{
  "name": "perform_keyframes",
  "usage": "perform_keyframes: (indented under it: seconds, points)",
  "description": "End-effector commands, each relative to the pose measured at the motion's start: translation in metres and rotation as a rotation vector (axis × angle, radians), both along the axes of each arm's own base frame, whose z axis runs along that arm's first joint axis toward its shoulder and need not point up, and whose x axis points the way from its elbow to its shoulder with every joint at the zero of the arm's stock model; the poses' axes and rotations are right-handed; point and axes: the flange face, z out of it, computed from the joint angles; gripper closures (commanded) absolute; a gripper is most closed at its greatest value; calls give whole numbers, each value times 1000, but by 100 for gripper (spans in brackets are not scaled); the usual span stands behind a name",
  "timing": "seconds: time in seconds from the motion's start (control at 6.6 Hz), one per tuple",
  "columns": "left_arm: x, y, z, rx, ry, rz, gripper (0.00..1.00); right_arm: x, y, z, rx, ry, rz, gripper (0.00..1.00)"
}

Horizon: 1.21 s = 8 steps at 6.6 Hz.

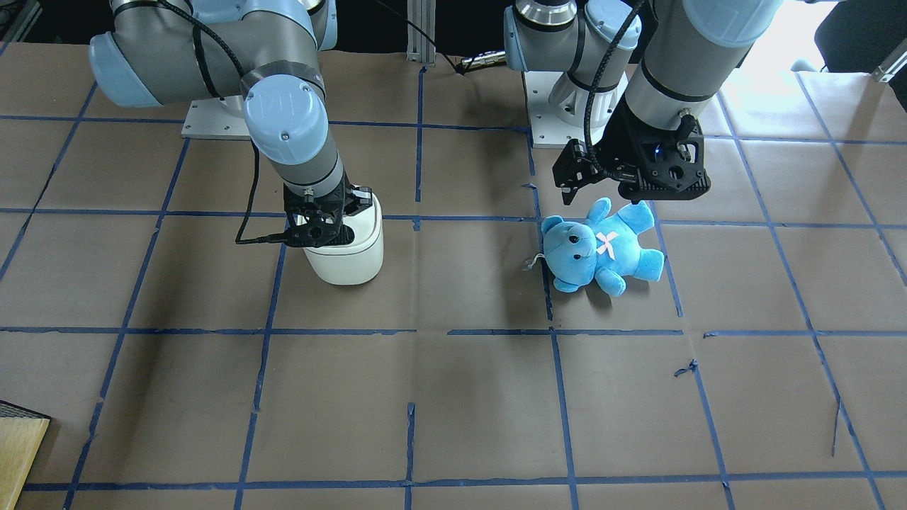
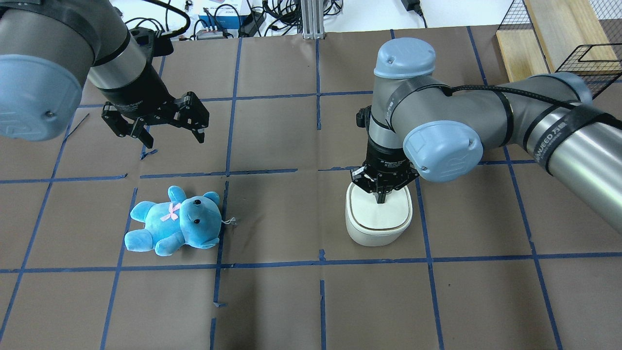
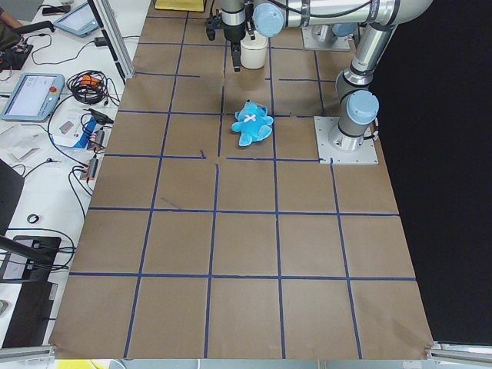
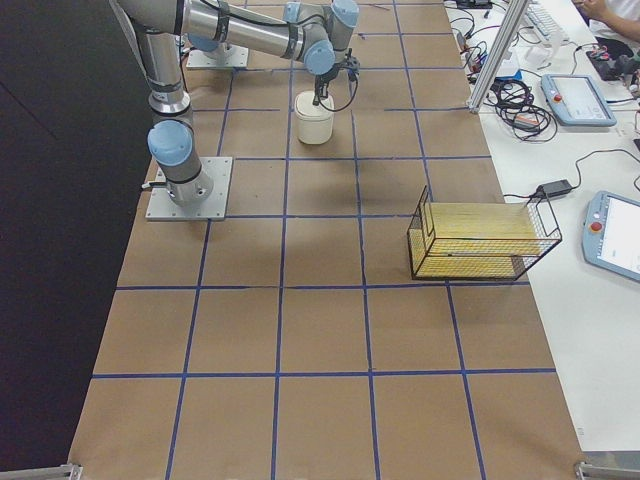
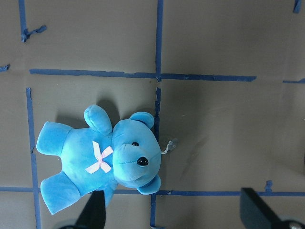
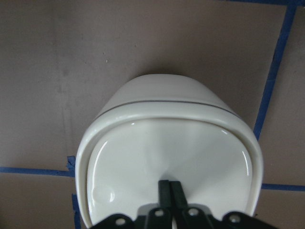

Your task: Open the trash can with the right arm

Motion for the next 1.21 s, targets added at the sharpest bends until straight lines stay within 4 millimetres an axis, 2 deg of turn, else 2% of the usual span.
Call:
perform_keyframes:
  seconds: [0.0, 0.15, 0.45, 0.76, 0.91, 1.06]
  points:
    - [0, 0, 0, 0, 0, 0, 0, -9, -19, 55, -121, -22, -24, 2]
    - [0, 0, 0, 0, 0, 0, 0, -23, -30, 87, -177, -33, -53, 0]
    - [0, 0, 0, 0, 0, 0, 0, -64, -39, 129, -214, -33, -130, 0]
    - [0, 0, 0, 0, 0, 0, 0, -97, -41, 159, -211, -25, -189, 0]
    - [0, 0, 0, 0, 0, 0, 0, -103, -41, 173, -203, -11, -191, 0]
    - [0, 0, 0, 0, 0, 0, 0, -106, -40, 179, -202, 20, -181, 0]
